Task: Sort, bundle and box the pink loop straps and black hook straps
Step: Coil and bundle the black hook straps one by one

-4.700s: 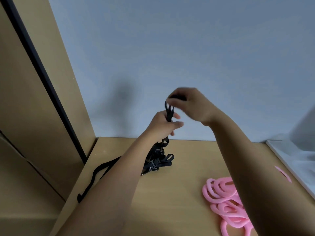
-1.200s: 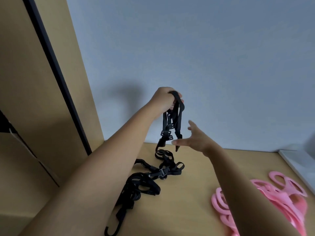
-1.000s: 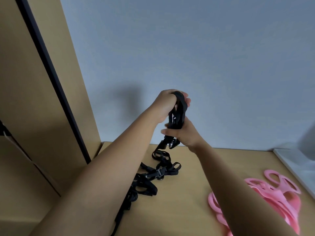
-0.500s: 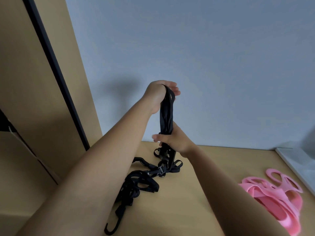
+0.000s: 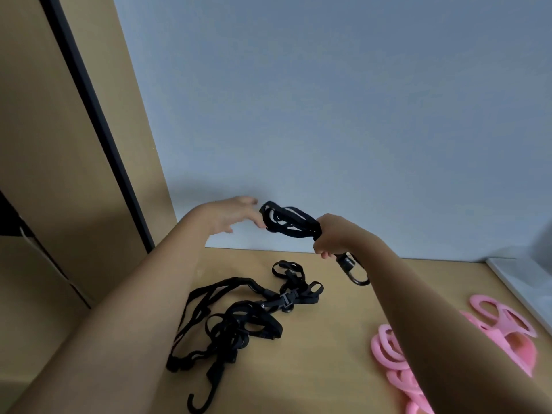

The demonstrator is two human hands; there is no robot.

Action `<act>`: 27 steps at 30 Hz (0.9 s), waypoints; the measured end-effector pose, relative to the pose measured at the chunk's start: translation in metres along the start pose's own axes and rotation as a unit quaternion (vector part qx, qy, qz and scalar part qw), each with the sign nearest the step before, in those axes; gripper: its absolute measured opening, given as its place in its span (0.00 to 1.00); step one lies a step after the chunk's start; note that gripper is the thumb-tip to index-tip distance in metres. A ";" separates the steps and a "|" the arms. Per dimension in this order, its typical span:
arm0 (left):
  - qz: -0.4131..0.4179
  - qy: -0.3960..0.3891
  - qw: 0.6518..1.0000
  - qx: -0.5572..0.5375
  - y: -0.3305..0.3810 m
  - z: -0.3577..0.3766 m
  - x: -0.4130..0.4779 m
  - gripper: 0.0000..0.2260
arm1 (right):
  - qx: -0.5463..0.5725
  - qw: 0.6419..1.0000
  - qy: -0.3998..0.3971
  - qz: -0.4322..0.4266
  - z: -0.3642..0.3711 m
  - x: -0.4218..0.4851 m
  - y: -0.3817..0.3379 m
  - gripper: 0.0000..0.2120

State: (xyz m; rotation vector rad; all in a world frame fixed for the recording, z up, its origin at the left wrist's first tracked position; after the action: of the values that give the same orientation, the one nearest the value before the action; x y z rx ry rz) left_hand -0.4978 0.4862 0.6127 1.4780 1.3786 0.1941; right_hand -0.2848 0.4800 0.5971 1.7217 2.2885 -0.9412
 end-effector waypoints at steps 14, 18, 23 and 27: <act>0.140 0.081 0.977 0.139 0.016 0.061 0.027 0.04 | -0.003 0.994 -0.062 -0.088 -0.011 -0.014 -0.022 0.05; 0.112 0.051 0.983 0.137 0.026 0.043 0.023 0.03 | 0.144 0.981 -0.057 -0.115 -0.001 -0.012 -0.001 0.08; 0.096 0.072 0.976 0.180 0.044 0.036 0.018 0.11 | 0.381 0.903 -0.096 -0.174 0.021 -0.008 0.011 0.08; 0.076 0.111 0.979 0.154 0.045 0.026 0.020 0.06 | 0.493 0.846 -0.068 -0.191 0.032 -0.003 0.011 0.11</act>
State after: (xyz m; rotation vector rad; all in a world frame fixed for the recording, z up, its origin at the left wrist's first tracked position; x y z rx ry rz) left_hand -0.4445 0.4979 0.6247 1.8678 1.5235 0.2584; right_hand -0.2817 0.4619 0.5687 1.2937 2.2008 -2.5611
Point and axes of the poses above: each hand's wrist, its own x-axis towards the middle knuckle, its own z-axis out of the palm, y = z × x, the point moved 1 cm from there along x, towards the middle knuckle, and after that the axes turned 13 degrees about -y, right-handed, at the moved point
